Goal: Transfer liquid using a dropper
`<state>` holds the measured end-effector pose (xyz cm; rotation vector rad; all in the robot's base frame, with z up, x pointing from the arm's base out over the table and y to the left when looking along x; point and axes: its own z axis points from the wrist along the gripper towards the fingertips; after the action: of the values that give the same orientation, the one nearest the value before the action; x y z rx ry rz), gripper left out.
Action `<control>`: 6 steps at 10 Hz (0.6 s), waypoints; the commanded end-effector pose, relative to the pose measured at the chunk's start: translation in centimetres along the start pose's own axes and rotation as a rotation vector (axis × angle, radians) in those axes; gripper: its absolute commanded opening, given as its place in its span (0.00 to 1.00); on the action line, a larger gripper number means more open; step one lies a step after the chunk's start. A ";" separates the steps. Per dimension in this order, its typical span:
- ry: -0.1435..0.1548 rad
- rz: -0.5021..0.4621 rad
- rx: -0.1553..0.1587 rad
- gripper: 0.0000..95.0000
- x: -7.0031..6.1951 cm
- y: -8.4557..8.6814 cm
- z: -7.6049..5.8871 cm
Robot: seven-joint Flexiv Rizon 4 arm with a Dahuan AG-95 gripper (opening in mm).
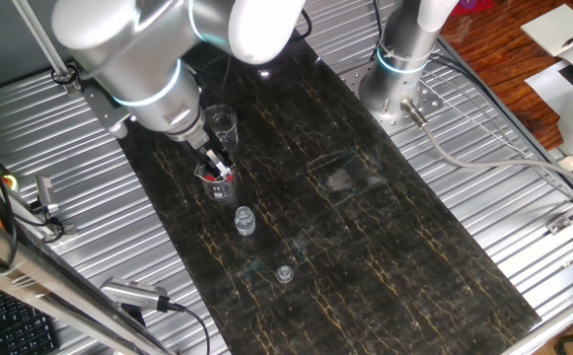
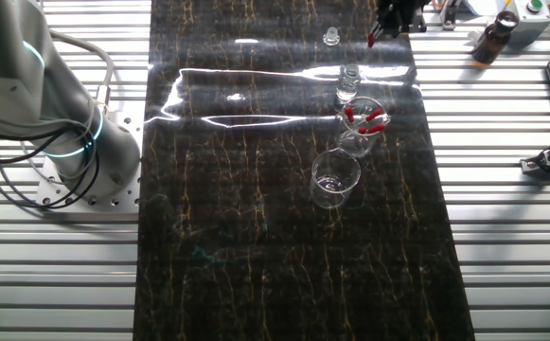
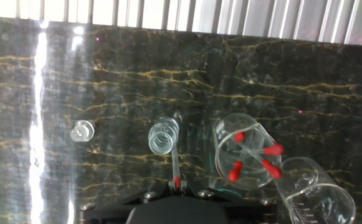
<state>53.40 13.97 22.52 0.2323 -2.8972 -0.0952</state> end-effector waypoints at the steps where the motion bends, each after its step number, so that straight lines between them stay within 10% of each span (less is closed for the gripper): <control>1: 0.003 0.002 -0.001 0.00 0.0 0.2 0.2; 6: -0.001 0.008 -0.001 0.00 0.5 0.8 1.7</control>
<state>52.08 14.87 20.81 0.2210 -2.9037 -0.0946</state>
